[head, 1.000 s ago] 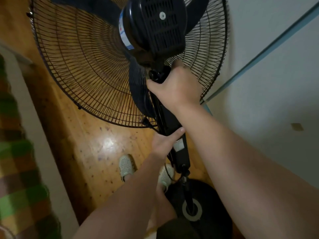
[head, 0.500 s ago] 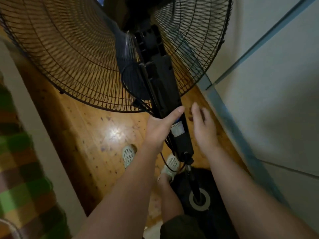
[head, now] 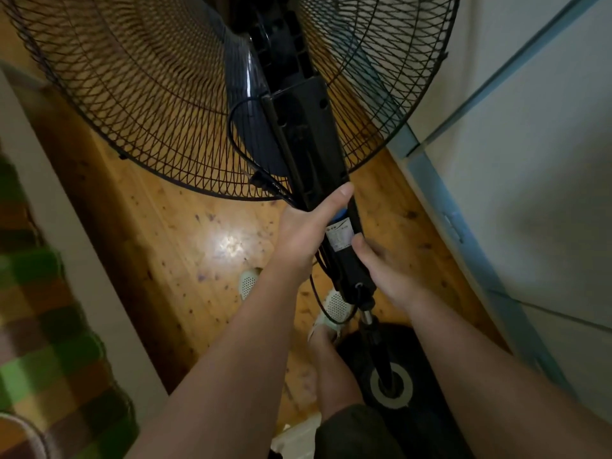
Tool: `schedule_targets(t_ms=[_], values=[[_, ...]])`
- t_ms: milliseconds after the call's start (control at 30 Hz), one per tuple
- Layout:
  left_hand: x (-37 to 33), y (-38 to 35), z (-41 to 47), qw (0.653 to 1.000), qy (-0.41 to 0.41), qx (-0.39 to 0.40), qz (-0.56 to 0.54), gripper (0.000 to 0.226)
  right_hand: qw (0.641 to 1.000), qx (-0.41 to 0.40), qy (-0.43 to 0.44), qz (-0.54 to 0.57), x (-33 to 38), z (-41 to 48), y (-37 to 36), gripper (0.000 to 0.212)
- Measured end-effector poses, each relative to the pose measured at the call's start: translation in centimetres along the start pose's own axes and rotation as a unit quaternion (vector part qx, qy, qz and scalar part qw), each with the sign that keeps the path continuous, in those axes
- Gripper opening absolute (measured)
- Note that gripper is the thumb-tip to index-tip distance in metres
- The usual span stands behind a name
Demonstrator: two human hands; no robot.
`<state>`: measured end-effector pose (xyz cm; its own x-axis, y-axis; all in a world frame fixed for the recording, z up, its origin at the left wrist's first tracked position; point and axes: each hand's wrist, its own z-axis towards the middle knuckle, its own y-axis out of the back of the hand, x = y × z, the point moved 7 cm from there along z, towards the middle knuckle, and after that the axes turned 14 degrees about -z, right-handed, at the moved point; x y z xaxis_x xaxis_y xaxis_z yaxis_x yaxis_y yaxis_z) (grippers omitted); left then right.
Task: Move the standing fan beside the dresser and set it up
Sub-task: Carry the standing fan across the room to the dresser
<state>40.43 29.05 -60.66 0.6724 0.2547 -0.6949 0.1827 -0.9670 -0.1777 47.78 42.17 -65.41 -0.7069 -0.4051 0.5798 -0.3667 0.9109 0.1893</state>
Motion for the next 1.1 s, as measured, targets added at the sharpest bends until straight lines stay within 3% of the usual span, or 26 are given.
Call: schedule_targets(t_ms=[133,367,433,500,667,800,967,1100], values=[[0.1,-0.2,0.6,1.0,0.002,-0.001,-0.012,0.038,0.999,-0.048,0.002,0.016,-1.1,0.9,-0.4,0.103],[-0.1,0.1,1.1,0.999,-0.013,-0.014,-0.026,0.039,0.993,-0.112,0.003,0.029,-1.0,2.2,-1.0,0.091],[-0.2,0.3,1.2,0.999,-0.012,-0.02,-0.033,0.038,0.992,-0.121,0.013,0.021,-0.7,2.3,-1.1,0.078],[-0.2,0.7,1.2,0.999,-0.011,-0.02,-0.04,0.038,0.992,-0.121,0.021,0.017,-0.3,2.5,-1.4,0.068],[-0.7,2.3,1.0,0.999,-0.008,-0.032,-0.041,0.031,0.994,-0.106,0.014,-0.027,1.1,1.9,-2.1,0.099],[-2.8,3.2,0.1,0.996,-0.017,-0.042,-0.072,0.025,0.994,-0.093,0.003,-0.058,4.2,-0.1,-2.1,0.094],[-8.6,4.3,-3.3,0.992,-0.019,-0.055,-0.111,0.052,0.993,-0.032,-0.042,-0.108,9.6,-4.4,-1.7,0.081],[-13.0,6.0,-6.8,0.985,0.021,-0.056,-0.162,0.056,0.991,-0.035,-0.057,-0.115,13.5,-8.6,-1.9,0.111]])
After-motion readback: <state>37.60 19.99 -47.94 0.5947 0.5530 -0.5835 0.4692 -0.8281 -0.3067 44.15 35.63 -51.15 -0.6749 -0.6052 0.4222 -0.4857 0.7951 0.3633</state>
